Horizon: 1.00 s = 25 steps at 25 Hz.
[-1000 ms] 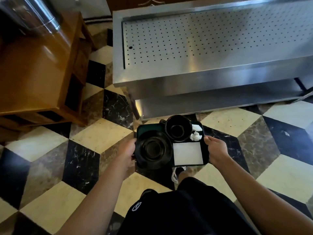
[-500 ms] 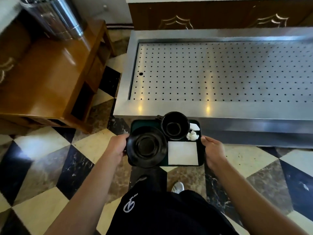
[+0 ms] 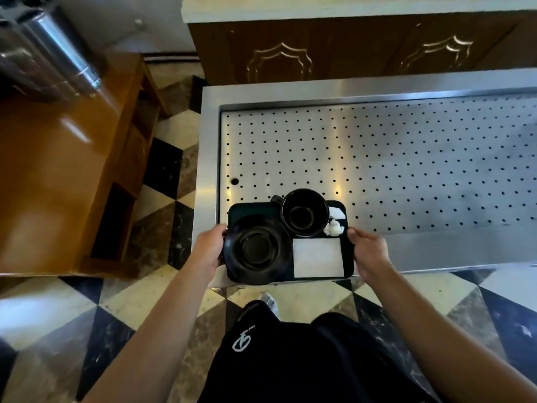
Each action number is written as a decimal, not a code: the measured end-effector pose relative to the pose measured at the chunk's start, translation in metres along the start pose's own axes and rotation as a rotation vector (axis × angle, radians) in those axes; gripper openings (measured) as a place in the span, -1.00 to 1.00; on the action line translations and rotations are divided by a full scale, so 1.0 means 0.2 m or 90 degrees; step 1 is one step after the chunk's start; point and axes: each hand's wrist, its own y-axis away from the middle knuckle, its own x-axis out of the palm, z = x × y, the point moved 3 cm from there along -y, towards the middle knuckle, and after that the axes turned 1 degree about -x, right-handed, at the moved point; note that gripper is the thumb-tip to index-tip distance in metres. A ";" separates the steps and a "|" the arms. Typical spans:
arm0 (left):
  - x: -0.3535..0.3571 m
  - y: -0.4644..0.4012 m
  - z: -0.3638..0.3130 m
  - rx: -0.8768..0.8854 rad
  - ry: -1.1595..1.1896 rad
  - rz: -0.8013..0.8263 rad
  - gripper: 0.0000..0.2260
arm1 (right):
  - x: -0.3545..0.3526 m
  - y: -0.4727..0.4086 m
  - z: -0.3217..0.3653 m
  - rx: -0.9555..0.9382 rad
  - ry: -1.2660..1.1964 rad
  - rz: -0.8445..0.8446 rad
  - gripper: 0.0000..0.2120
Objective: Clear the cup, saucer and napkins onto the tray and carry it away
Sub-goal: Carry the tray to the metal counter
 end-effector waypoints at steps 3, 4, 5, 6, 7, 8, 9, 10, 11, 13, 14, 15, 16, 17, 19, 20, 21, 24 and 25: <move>0.03 -0.13 -0.11 -0.017 -0.007 0.008 -0.69 | 0.10 -0.12 0.07 0.004 0.023 -0.009 -0.78; 0.04 -0.23 -0.16 -0.038 -0.017 0.002 -0.67 | 0.16 -0.20 0.09 0.022 0.028 -0.016 -0.76; 0.04 -0.23 -0.16 -0.048 -0.018 0.001 -0.65 | 0.16 -0.21 0.09 0.027 0.026 -0.010 -0.75; 0.04 -0.26 -0.17 -0.056 -0.022 0.009 -0.63 | 0.18 -0.23 0.10 0.031 0.022 -0.001 -0.74; 0.05 -0.30 -0.19 -0.065 -0.021 0.013 -0.61 | 0.20 -0.27 0.12 0.033 0.026 0.001 -0.75; 0.07 -0.35 -0.22 -0.073 -0.017 0.005 -0.59 | 0.23 -0.33 0.14 0.040 0.040 0.004 -0.76; 0.09 -0.38 -0.23 -0.079 -0.017 -0.009 -0.59 | 0.24 -0.37 0.16 0.048 0.050 0.005 -0.77; 0.11 -0.39 -0.25 -0.087 -0.022 -0.021 -0.59 | 0.26 -0.40 0.16 0.063 0.060 0.003 -0.78; 0.12 -0.41 -0.25 -0.100 -0.028 -0.026 -0.59 | 0.27 -0.43 0.16 0.076 0.064 -0.001 -0.78; 0.15 -0.44 -0.26 -0.117 -0.026 -0.031 -0.60 | 0.28 -0.46 0.19 0.084 0.071 -0.005 -0.79; 0.16 -0.46 -0.27 -0.117 -0.023 -0.036 -0.58 | 0.28 -0.49 0.19 0.090 0.077 -0.005 -0.79; 0.17 -0.49 -0.26 -0.120 -0.026 -0.038 -0.56 | 0.29 -0.51 0.18 0.097 0.082 -0.004 -0.81; 0.18 -0.50 -0.26 -0.124 -0.035 -0.041 -0.55 | 0.29 -0.53 0.17 0.103 0.089 0.000 -0.82; 0.19 -0.51 -0.26 -0.125 -0.040 -0.041 -0.55 | 0.29 -0.54 0.16 0.103 0.097 0.003 -0.82; 0.20 -0.53 -0.25 -0.127 -0.044 -0.048 -0.56 | 0.29 -0.57 0.14 0.096 0.128 0.005 -0.79; 0.20 -0.53 -0.24 -0.132 -0.046 -0.051 -0.56 | 0.29 -0.58 0.14 0.093 0.135 0.007 -0.77; 0.21 -0.53 -0.23 -0.137 -0.048 -0.052 -0.54 | 0.29 -0.59 0.13 0.094 0.137 0.009 -0.76; 0.20 -0.55 -0.20 -0.151 -0.054 -0.058 -0.51 | 0.29 -0.59 0.13 0.102 0.141 0.011 -0.79; 0.20 -0.55 -0.20 -0.153 -0.060 -0.060 -0.50 | 0.28 -0.60 0.12 0.105 0.136 0.012 -0.80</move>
